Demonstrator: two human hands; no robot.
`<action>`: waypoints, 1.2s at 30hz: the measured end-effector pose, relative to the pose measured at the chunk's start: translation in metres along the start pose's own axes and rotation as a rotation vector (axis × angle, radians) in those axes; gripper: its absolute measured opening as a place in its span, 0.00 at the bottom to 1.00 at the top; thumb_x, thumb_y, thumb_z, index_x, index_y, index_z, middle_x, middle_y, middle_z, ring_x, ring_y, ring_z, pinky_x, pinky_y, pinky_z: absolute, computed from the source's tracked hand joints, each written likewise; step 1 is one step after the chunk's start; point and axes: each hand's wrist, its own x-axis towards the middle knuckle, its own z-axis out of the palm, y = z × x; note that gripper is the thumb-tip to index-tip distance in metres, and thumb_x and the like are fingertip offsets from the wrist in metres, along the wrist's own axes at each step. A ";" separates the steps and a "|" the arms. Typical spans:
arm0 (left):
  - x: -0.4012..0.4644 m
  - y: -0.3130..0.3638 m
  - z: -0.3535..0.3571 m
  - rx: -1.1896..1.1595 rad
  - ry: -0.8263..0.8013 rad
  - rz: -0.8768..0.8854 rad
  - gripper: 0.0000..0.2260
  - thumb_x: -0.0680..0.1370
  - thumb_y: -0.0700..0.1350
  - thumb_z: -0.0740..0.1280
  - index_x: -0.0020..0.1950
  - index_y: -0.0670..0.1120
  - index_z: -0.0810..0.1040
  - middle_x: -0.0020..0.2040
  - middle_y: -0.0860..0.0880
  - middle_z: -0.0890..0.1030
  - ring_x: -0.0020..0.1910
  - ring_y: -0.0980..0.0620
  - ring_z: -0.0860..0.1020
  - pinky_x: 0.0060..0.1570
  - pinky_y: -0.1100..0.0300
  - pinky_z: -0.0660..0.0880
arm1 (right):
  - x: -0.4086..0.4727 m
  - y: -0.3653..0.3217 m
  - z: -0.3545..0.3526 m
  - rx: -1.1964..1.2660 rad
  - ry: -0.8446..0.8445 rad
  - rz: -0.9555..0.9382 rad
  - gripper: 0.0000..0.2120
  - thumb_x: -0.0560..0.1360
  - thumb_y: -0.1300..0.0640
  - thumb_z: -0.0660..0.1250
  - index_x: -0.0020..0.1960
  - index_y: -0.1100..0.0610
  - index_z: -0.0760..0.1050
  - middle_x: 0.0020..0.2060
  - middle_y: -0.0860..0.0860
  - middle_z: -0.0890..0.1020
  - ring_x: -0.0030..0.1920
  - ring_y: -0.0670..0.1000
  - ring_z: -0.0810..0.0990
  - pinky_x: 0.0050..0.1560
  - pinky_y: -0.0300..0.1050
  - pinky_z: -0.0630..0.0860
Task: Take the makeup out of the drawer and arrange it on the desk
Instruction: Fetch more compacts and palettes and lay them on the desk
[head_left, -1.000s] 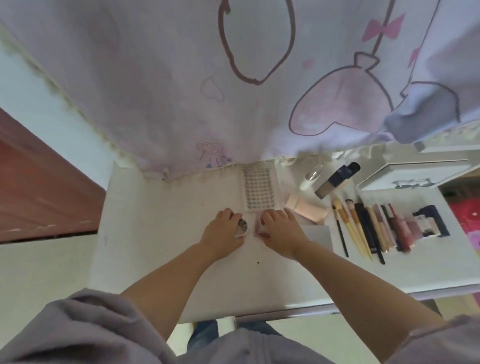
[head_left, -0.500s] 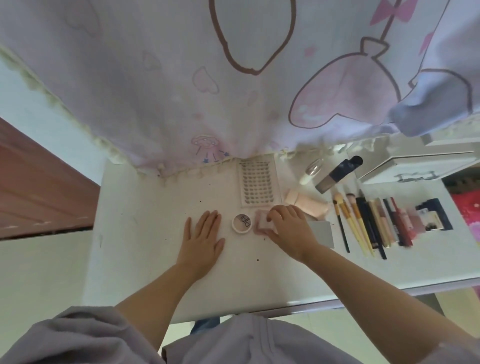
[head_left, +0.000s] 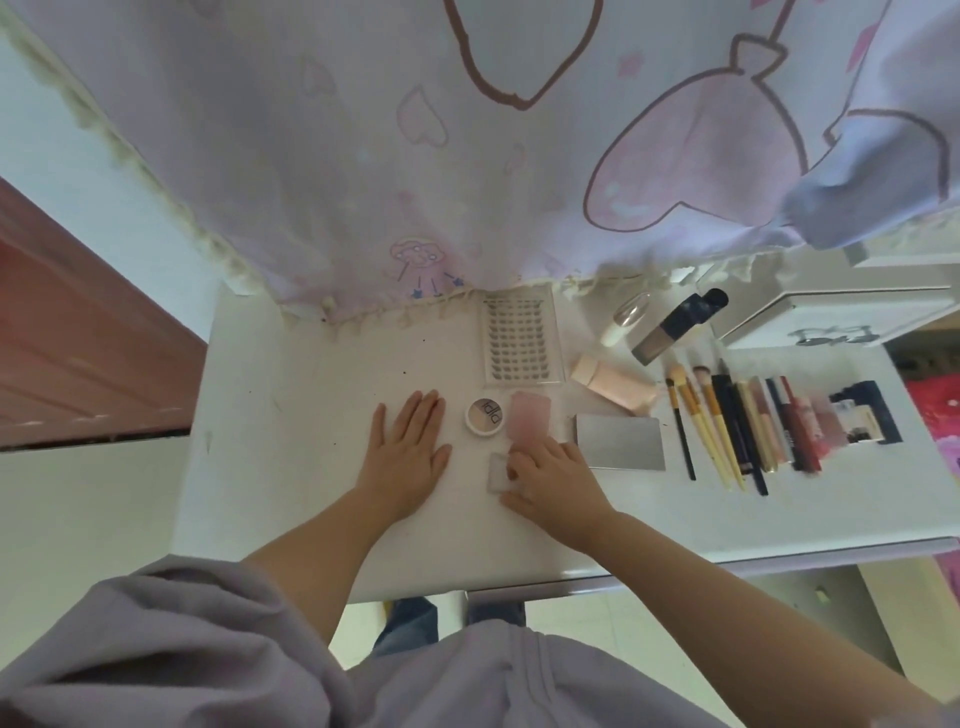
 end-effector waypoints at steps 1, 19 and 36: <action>0.000 0.000 -0.001 0.000 -0.004 0.003 0.37 0.71 0.59 0.29 0.78 0.47 0.44 0.78 0.51 0.46 0.77 0.52 0.44 0.72 0.45 0.39 | -0.001 0.003 -0.003 0.019 0.006 0.012 0.14 0.66 0.43 0.71 0.42 0.53 0.76 0.45 0.49 0.80 0.43 0.52 0.79 0.42 0.45 0.75; -0.015 0.128 -0.088 -0.046 0.118 0.880 0.21 0.78 0.50 0.53 0.67 0.41 0.70 0.62 0.42 0.74 0.61 0.41 0.72 0.60 0.47 0.67 | -0.177 -0.065 -0.012 0.173 0.197 1.371 0.22 0.81 0.44 0.46 0.72 0.50 0.61 0.74 0.49 0.60 0.75 0.52 0.53 0.74 0.58 0.49; -0.389 0.239 0.064 0.404 -0.230 1.698 0.24 0.81 0.55 0.53 0.75 0.48 0.57 0.73 0.46 0.61 0.72 0.46 0.60 0.70 0.50 0.55 | -0.449 -0.452 0.086 0.500 0.188 2.350 0.25 0.81 0.43 0.42 0.76 0.49 0.50 0.77 0.50 0.49 0.77 0.50 0.43 0.74 0.60 0.39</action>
